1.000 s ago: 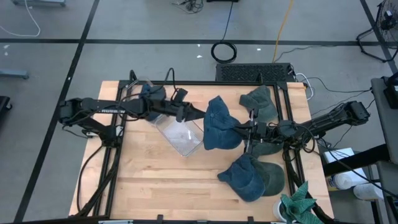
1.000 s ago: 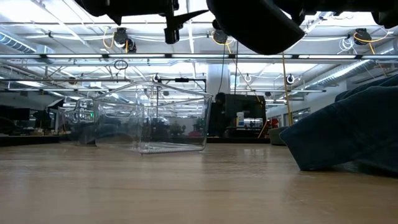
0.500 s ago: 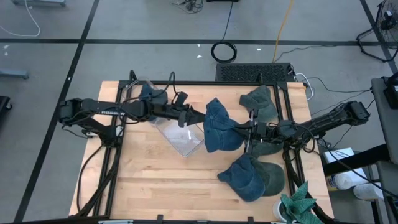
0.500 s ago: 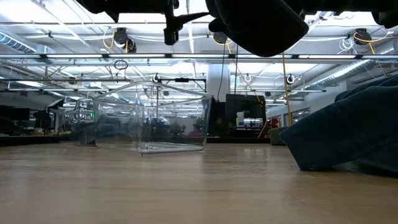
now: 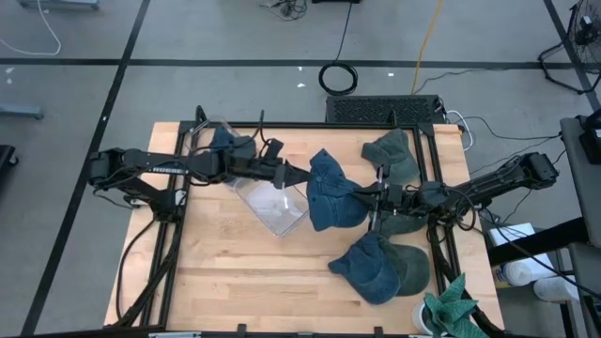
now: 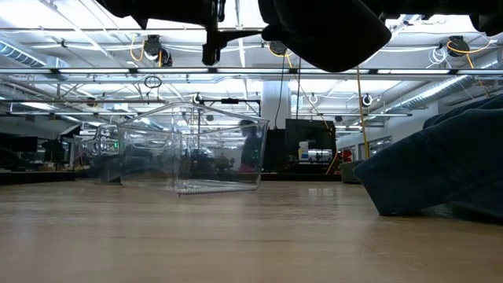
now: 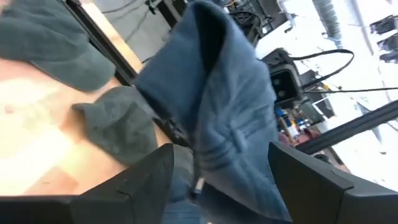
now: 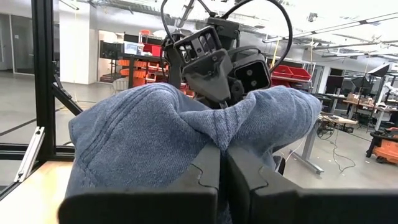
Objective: Pick & Place hat
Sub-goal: Put the top blue cap into the top transparent bin
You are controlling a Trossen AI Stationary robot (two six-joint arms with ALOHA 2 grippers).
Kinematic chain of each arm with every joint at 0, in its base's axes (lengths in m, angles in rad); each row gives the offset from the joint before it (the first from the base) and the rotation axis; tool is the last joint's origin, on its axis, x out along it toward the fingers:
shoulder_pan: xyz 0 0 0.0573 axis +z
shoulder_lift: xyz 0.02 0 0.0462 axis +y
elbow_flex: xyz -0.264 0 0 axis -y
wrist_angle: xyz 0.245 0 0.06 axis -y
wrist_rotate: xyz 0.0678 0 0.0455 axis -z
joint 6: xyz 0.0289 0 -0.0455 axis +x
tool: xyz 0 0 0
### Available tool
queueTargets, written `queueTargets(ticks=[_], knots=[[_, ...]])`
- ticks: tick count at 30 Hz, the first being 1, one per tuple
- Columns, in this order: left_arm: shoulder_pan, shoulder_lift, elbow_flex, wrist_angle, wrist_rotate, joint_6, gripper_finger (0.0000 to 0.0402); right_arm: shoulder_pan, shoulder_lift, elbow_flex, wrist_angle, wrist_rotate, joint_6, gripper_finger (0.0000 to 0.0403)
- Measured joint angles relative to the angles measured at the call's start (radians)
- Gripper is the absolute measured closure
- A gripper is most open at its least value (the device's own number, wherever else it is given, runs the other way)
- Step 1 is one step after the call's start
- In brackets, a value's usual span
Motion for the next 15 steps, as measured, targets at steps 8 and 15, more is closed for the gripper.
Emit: queueTargets(ticks=[8, 15], knots=[[-0.032, 0.0, 0.0, 0.014, -0.027, -0.007, 0.0133, 0.0, 0.0, 0.0, 0.0, 0.0, 0.0, 0.0403], [-0.035, 0.006, 0.0, 0.009, -0.033, -0.03, 0.0133, 0.0, 0.0, 0.0, 0.0, 0.0, 0.0, 0.0403]])
